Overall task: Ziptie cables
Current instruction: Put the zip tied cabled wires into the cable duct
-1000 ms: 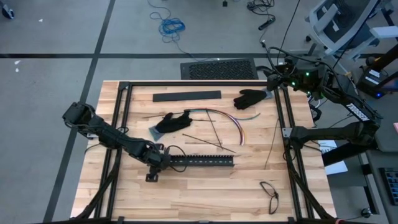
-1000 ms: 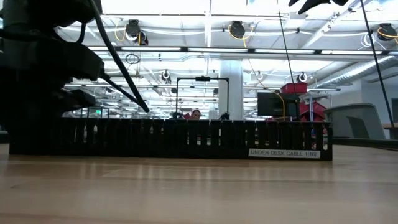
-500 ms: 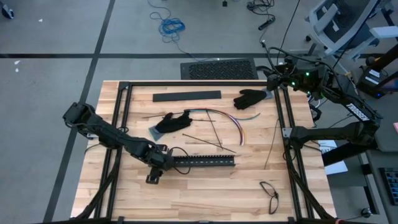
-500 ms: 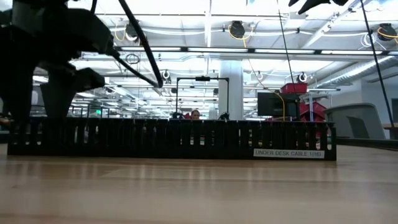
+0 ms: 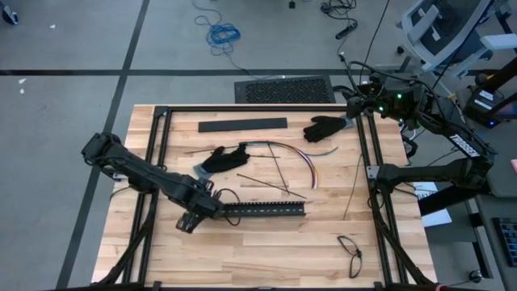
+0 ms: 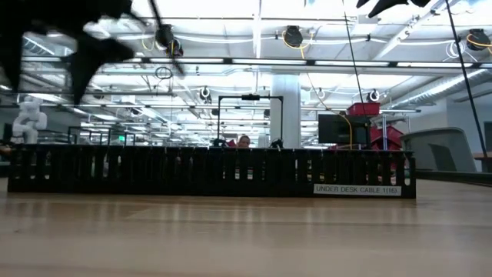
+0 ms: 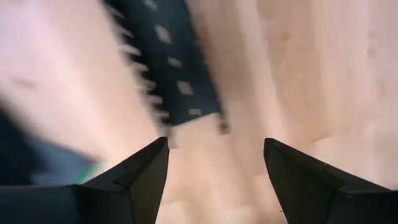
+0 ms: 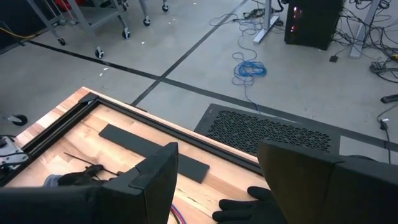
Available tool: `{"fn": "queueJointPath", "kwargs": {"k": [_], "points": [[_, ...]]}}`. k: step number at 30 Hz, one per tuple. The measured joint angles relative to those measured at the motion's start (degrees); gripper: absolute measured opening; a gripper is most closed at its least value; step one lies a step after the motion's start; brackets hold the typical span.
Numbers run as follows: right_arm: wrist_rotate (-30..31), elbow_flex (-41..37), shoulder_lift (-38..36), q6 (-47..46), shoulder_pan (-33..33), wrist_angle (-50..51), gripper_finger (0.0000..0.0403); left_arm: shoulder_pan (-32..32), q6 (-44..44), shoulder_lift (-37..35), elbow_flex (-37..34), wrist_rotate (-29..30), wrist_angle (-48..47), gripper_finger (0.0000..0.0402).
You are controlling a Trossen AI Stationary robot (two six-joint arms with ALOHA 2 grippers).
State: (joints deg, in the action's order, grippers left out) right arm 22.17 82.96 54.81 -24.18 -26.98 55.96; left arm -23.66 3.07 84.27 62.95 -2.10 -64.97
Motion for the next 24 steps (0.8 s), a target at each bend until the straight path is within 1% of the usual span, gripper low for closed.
{"fn": "queueJointPath", "kwargs": {"k": [2,4,5,6,8,12,14,16,19,21,24], "points": [[-0.6,0.0,0.0,0.01,0.0,0.01,0.0217,1.2,-5.06,-0.02,3.18,6.92,-1.78,0.0269],[-2.72,0.0,0.0,0.02,0.0,0.06,0.0217,4.03,-10.02,-0.02,5.46,13.78,-0.92,0.0275],[-3.64,0.0,0.02,0.01,0.0,0.23,0.0217,6.09,-12.08,-0.04,6.08,15.7,0.52,0.0277],[-4.35,0.0,0.02,0.11,0.0,0.51,0.0217,8.75,-14.06,-0.04,6.28,16.06,2.26,0.0278],[-4.6,0.0,0.02,0.56,0.02,1.3,0.0217,15.38,-17.73,-0.04,5.75,15.91,5.93,0.0279],[-4.56,0.0,0.03,0.89,0.0,3.27,0.0217,31.21,-25.11,0.02,3.56,15.71,12.21,0.0279],[-4.49,0.0,0.04,0.98,0.0,3.28,0.0217,38.39,-28.03,0.59,3.54,13.49,16.54,0.0279],[-4.42,0.0,0.12,1.11,0.0,3.06,0.0217,44.33,-31.18,1.04,3.63,9.89,19.69,0.0279],[-3.44,0.0,0.54,1.3,-0.02,2.95,0.0217,51.05,-35.42,4.43,3.84,3.95,24.5,0.0279],[-2.57,0.0,0.96,1.15,-0.18,2.99,0.0217,53.92,-39.19,8.39,3.82,1.53,23.95,0.0279],[-2.67,0.0,1.49,-0.86,-0.63,2.99,0.0217,55.62,-44.66,15.89,5.1,1.12,23.59,0.0279]]}}
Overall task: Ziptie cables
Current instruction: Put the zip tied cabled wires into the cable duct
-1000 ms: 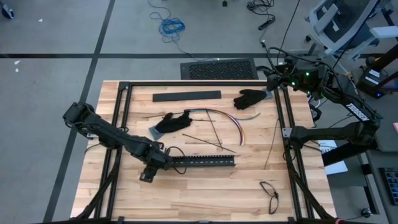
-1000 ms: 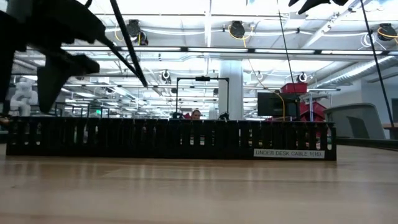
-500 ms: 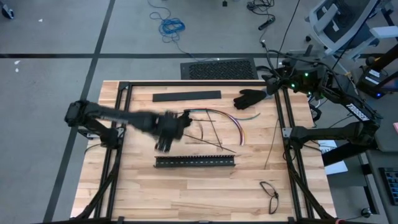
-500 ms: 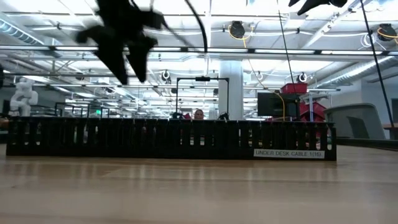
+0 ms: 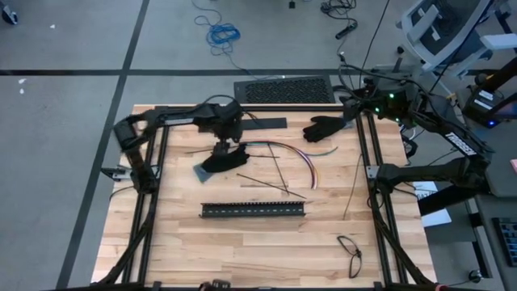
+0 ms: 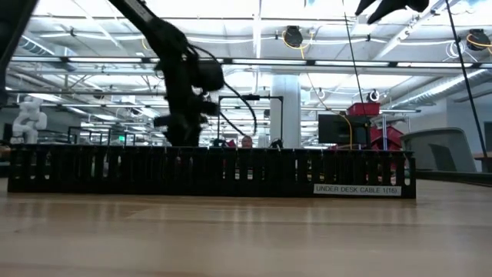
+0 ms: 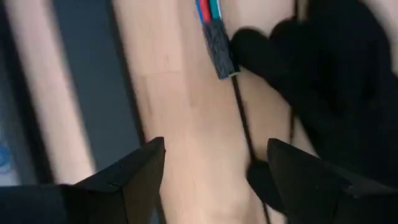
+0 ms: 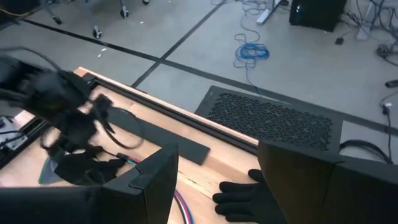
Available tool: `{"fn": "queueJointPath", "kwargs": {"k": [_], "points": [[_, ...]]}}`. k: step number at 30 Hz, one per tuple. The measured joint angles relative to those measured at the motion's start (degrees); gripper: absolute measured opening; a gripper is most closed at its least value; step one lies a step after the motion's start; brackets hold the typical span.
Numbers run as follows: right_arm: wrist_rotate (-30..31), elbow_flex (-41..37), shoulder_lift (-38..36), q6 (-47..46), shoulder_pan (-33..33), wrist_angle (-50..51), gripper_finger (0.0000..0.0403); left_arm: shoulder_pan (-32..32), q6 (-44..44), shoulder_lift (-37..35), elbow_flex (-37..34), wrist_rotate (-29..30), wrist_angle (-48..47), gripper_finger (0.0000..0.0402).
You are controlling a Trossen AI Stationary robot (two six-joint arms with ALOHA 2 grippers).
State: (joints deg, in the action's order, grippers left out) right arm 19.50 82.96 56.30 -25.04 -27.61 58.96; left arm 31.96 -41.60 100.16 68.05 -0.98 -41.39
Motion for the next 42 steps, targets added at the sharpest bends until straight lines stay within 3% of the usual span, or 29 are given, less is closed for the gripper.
{"fn": "queueJointPath", "kwargs": {"k": [4,10,17,21,32,42], "points": [[-0.1,0.0,0.9,-1.78,-0.16,0.03,0.0217,0.31,0.33,5.95,4.99,0.56,1.29,0.0279],[-0.24,0.0,2.32,-0.55,-0.4,-0.07,0.0217,1.66,5.24,5.95,10.75,-5.12,4.31,0.0279],[-0.23,0.0,2.66,0.86,-0.93,-0.1,0.0217,0.86,5.79,9.09,10.53,-7.51,5.28,0.0275],[-0.21,0.0,2.66,1.93,-0.93,-0.06,0.0217,0.08,10.43,10.54,10.55,-8.23,6.88,0.0263],[-0.16,0.0,2.66,3.32,-0.93,-0.03,0.0217,-0.88,12.75,11.72,10.21,-5.55,4.33,0.0216],[-0.17,0.0,2.64,3.94,-0.93,-0.02,0.0217,-1.04,12.65,13.79,10.05,-5.13,3.45,0.0212]]}}
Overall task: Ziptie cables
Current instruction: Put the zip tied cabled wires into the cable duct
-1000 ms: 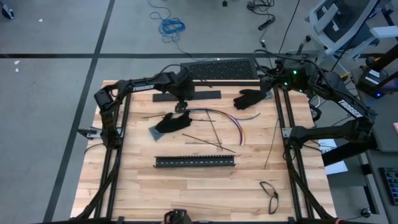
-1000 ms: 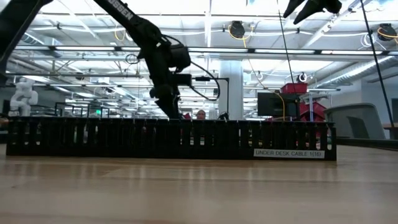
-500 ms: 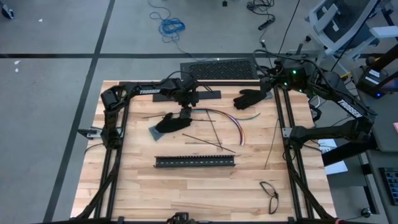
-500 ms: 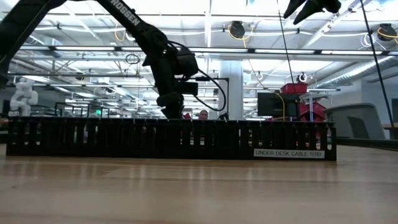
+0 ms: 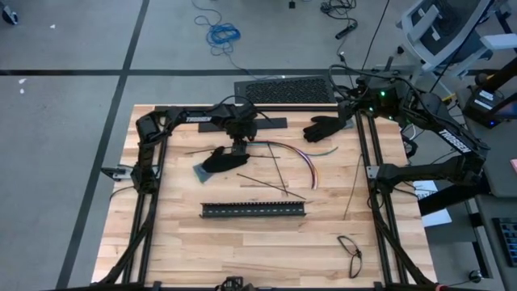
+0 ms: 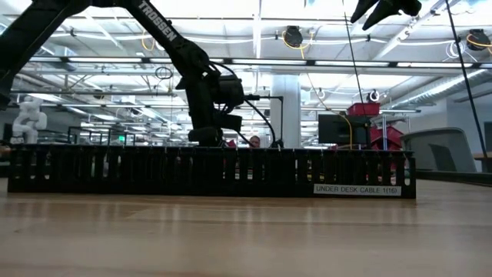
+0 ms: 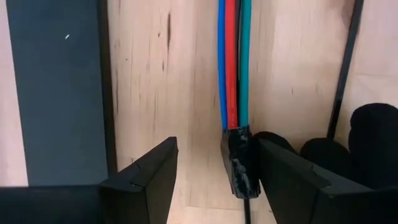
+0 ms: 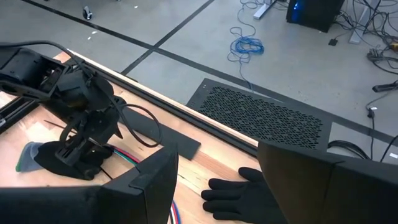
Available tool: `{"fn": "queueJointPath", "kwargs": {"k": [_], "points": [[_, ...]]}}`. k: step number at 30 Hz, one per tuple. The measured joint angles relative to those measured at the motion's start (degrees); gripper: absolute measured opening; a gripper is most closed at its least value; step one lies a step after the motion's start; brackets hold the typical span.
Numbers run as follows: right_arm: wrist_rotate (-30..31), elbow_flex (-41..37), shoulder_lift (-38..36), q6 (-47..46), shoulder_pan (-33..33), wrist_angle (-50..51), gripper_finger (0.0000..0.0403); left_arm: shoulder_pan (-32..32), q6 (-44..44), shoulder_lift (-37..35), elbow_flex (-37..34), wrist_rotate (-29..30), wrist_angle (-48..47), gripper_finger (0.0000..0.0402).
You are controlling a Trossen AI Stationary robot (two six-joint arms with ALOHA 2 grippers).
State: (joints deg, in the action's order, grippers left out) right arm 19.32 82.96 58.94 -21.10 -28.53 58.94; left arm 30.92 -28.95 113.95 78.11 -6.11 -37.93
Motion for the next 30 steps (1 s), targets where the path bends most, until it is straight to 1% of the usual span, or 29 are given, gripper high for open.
{"fn": "queueJointPath", "kwargs": {"k": [5,8,16,21,27,30], "points": [[0.01,0.0,0.0,0.76,0.0,-0.5,0.0217,0.21,0.0,0.0,0.0,0.02,0.25,0.0209],[0.0,0.0,0.0,0.81,0.0,-0.48,0.0217,0.28,-0.19,0.0,-0.47,-0.04,0.73,0.0192],[-0.01,0.0,0.0,0.81,0.0,-0.5,0.0217,0.21,0.15,-0.11,-2.59,-3.25,1.17,0.0106],[-0.01,0.0,0.0,0.81,0.0,-0.5,0.0217,-0.04,0.2,-0.11,-2.13,-3.32,0.82,0.0048],[-0.02,0.0,0.0,0.81,0.0,-0.4,0.0217,-0.24,0.2,-0.04,-1.27,-1.65,-0.09,0.0044],[-0.16,0.01,0.0,0.81,0.01,2.18,0.0217,-0.3,0.15,-0.16,-0.65,-0.52,-1.71,0.0044]]}}
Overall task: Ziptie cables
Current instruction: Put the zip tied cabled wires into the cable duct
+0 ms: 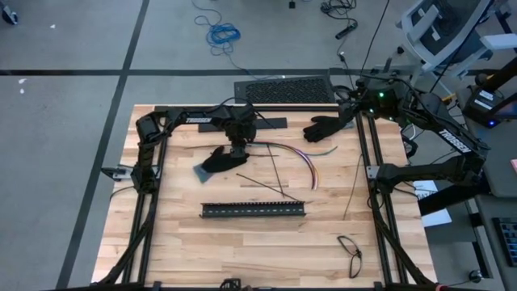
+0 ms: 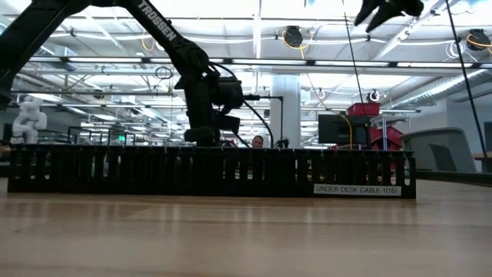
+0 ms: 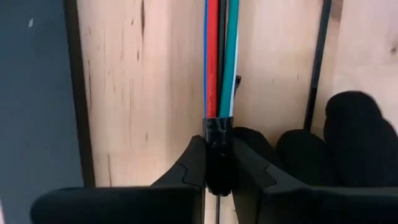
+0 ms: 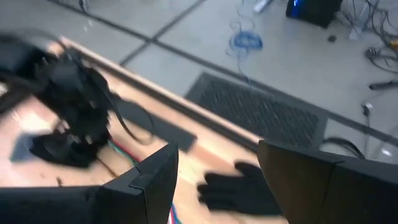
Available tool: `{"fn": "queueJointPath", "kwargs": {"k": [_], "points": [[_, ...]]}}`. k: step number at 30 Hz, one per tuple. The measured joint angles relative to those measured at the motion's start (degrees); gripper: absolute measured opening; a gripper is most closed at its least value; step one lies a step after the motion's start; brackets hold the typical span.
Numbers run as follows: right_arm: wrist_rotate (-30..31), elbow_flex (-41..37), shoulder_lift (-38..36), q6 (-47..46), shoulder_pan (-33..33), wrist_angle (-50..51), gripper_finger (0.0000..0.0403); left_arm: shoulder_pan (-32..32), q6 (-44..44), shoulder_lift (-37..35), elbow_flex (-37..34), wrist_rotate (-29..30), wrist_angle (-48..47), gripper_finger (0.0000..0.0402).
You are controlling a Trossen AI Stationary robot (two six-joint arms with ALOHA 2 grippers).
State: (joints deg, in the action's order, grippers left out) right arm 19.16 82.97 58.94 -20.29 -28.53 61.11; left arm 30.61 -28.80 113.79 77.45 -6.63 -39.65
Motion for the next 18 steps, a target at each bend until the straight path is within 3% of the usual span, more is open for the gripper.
{"fn": "queueJointPath", "kwargs": {"k": [6,18], "points": [[0.2,-0.01,0.24,-1.23,-0.01,9.48,0.0217,0.11,1.41,-2.82,0.48,1.28,-0.41,0.0044],[0.21,-0.01,0.22,-1.31,-0.01,9.94,0.0217,-0.71,1.88,-4.21,0.45,1.43,-2.46,0.0044]]}}
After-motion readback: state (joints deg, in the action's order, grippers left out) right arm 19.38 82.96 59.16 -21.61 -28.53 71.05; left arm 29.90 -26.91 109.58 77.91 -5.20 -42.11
